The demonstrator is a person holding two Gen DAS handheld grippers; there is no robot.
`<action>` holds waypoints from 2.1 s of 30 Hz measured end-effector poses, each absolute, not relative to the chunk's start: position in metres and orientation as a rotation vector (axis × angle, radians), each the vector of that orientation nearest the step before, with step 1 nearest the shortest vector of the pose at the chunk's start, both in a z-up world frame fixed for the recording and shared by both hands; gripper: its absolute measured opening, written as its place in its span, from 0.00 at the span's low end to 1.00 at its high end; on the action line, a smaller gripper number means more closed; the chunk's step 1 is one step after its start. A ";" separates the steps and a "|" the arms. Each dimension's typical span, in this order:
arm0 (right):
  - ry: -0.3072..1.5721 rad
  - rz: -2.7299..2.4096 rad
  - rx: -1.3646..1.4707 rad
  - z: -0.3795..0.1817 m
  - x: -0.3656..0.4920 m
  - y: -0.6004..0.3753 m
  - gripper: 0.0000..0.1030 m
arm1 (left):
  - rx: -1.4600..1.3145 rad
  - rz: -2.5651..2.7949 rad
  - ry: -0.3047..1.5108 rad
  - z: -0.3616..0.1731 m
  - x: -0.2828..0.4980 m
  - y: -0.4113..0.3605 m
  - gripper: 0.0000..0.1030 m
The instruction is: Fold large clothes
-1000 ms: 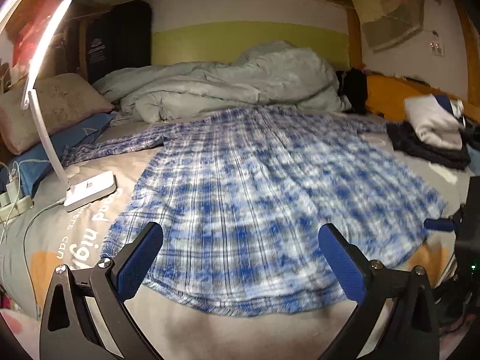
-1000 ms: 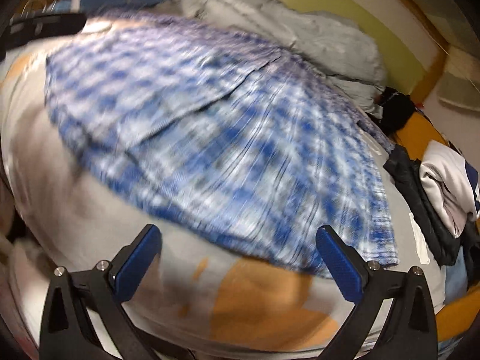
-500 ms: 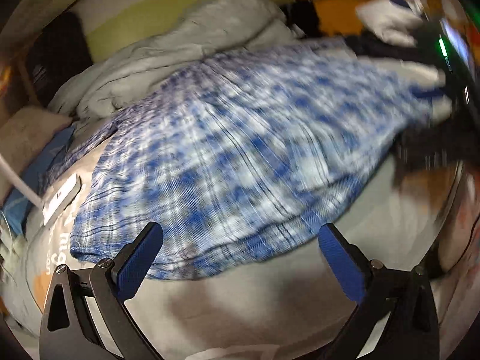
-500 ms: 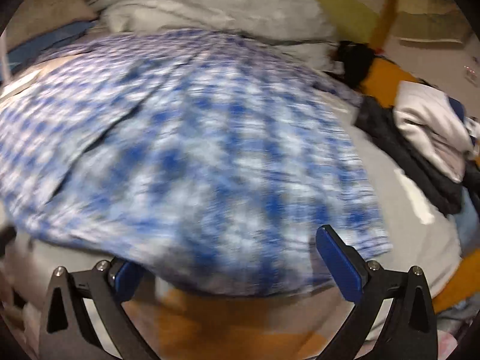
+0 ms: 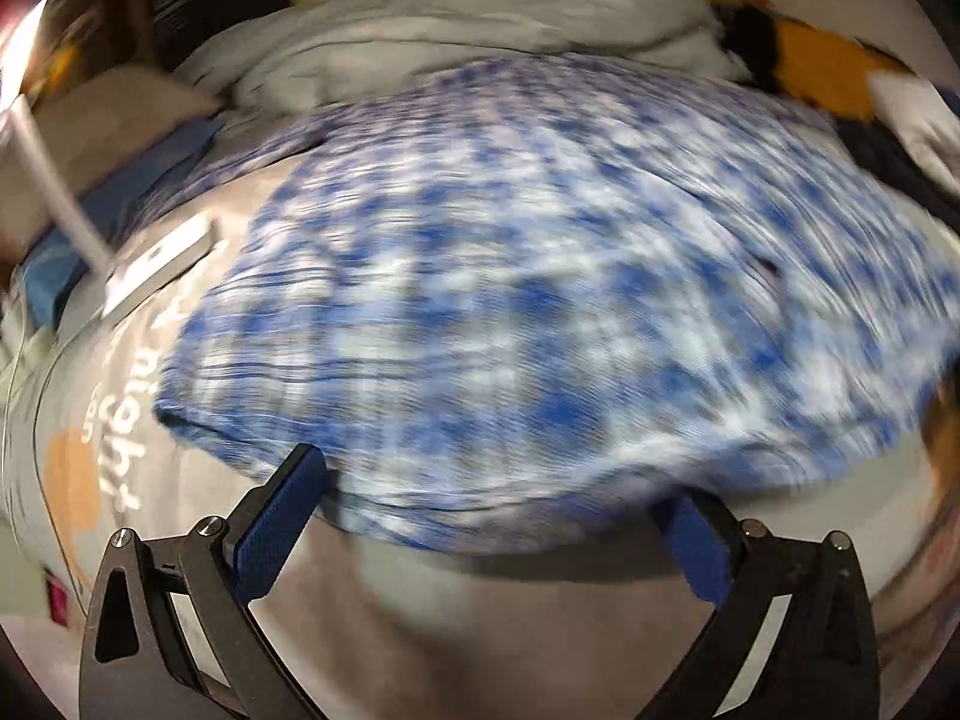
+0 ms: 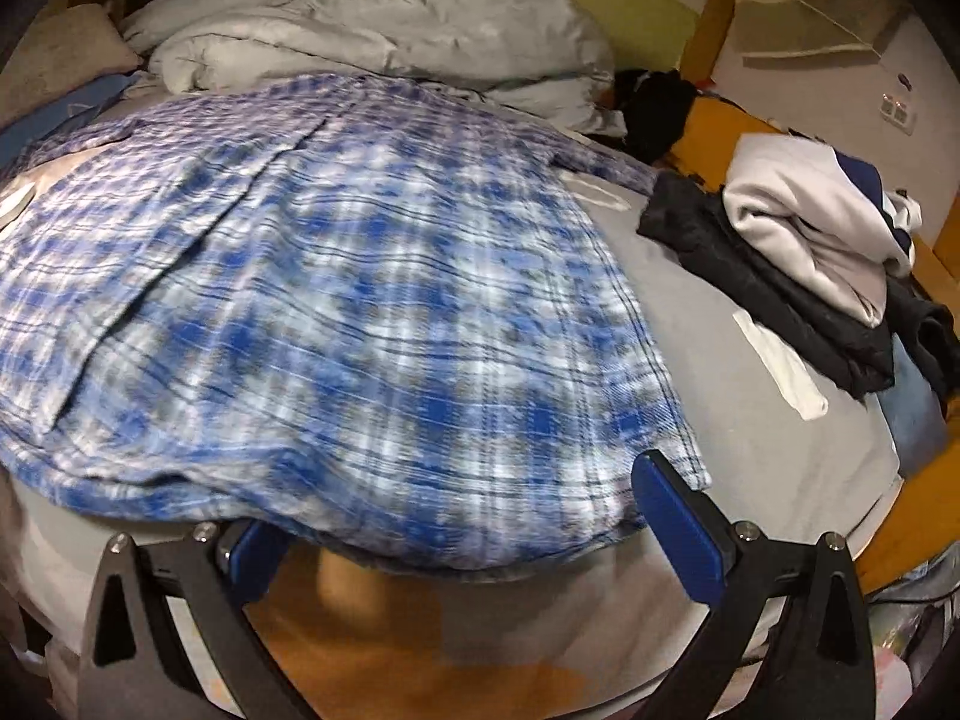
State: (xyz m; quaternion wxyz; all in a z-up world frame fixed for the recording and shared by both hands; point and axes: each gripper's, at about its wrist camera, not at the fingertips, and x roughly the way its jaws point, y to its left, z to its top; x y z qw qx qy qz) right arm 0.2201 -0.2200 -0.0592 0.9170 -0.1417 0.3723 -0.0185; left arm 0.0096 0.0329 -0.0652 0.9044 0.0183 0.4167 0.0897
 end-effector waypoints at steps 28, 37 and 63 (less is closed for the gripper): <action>0.656 0.025 -0.191 0.024 0.366 -0.210 0.06 | 0.065 0.314 0.815 0.020 0.175 0.114 0.03; 0.675 0.034 -0.217 -0.006 0.418 -0.201 0.06 | 0.056 0.312 0.919 -0.025 0.233 0.127 0.08; 0.700 -0.030 0.099 0.035 0.385 -0.294 1.00 | -0.114 0.186 0.942 -0.001 0.196 0.163 1.00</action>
